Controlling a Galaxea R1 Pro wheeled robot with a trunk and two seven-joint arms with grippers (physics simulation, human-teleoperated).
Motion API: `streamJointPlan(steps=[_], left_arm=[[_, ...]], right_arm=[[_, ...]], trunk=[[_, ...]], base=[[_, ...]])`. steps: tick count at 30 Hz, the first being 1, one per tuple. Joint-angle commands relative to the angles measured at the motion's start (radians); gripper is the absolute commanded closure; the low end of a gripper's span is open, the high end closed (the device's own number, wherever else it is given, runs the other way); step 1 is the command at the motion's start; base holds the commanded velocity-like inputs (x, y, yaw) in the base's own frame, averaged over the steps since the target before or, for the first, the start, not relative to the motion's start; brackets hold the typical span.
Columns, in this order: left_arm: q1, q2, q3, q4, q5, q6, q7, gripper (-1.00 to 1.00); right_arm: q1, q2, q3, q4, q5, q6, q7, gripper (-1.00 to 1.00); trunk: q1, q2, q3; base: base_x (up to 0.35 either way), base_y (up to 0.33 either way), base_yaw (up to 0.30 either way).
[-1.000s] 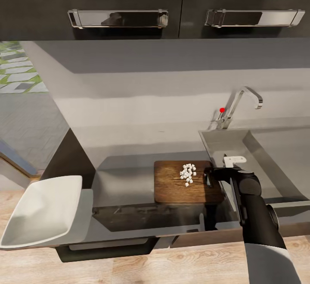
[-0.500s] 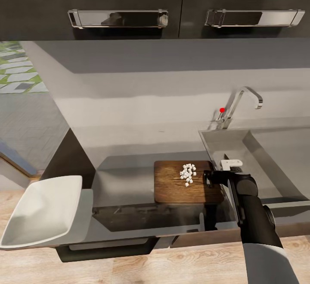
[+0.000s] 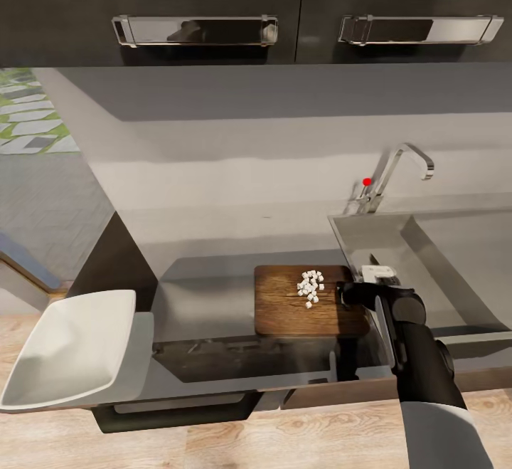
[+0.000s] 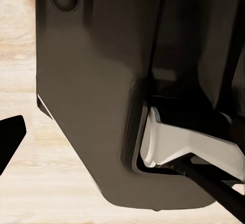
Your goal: In the kitchen, take the Vidalia onion out of the sink, dice it on the chopping board with the paring knife, put the diced onion into the bowl on the countertop, then place both the paring knife and the chopping board into the sink.
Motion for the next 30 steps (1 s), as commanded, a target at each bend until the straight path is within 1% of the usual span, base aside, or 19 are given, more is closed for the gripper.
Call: streamJointPlan(steps=[1, 4, 7, 17, 30], left_arm=[[-0.001, -0.002, 0.004, -0.002, 0.006, -0.003, -0.001, -1.0], [-0.001, -0.003, 0.005, -0.004, 0.007, -0.002, 0.0, -1.0], [-0.001, -0.002, 0.006, -0.005, 0.007, -0.002, 0.0, -1.0], [-0.001, -0.001, 0.006, -0.005, 0.007, -0.002, 0.0, -1.0], [-0.001, -0.001, 0.008, -0.005, 0.007, 0.0, 0.001, -1.0]], right_arm=[[0.0, 0.001, -0.002, 0.017, -0.005, 0.025, 0.015, -1.0], [-0.001, 0.001, -0.001, 0.015, -0.02, 0.064, 0.015, -1.0], [-0.008, 0.001, -0.001, 0.012, -0.024, 0.079, 0.014, -1.0], [-0.055, 0.001, 0.0, 0.009, -0.026, 0.088, 0.013, -1.0], [-0.06, 0.0, 0.001, 0.005, -0.021, 0.094, 0.013, -1.0]], trunk=[[0.001, -0.001, -0.002], [0.001, -0.001, -0.002], [0.001, -0.001, -0.002], [0.001, -0.001, -0.002], [0.001, -0.001, -0.002]], base=[[0.0, 0.0, 0.0], [0.0, 0.0, 0.0], [0.0, 0.0, 0.0], [0.0, 0.0, 0.0], [0.0, 0.0, 0.0]])
